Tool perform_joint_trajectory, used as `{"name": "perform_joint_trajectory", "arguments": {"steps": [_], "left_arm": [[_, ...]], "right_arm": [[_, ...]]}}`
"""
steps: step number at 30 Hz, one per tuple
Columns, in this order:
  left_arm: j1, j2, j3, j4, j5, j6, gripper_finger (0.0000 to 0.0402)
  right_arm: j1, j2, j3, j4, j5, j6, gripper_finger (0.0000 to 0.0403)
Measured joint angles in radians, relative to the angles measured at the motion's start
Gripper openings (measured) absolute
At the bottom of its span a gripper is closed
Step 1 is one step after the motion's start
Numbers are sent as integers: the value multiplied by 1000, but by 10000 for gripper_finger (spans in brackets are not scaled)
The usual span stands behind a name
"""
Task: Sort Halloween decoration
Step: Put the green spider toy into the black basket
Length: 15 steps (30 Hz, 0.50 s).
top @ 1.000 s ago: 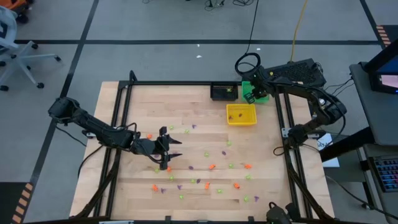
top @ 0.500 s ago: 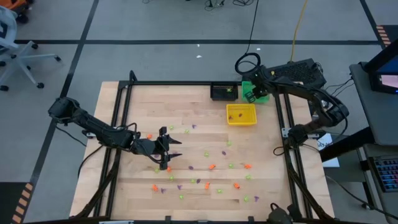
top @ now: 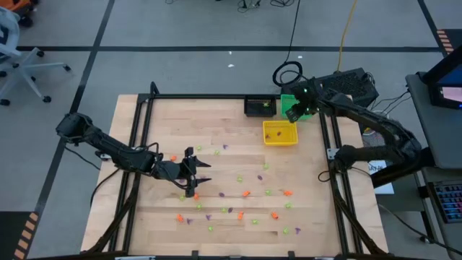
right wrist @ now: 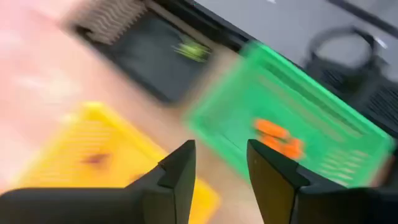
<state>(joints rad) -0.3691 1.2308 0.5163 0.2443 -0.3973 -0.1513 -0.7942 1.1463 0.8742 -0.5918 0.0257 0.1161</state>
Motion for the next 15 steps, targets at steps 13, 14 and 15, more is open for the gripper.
{"name": "perform_joint_trajectory", "arguments": {"steps": [13, 14, 15], "left_arm": [[0, 31, 0, 3, -1, -53, 235], [0, 37, 0, -2, -1, -56, 235], [0, 43, 0, -4, -1, -67, 235]], "right_arm": [[687, -197, -3, 113, 179, 80, 126], [741, -186, -8, 142, 195, 73, 125], [794, -174, -17, 180, 211, 63, 125]]}}
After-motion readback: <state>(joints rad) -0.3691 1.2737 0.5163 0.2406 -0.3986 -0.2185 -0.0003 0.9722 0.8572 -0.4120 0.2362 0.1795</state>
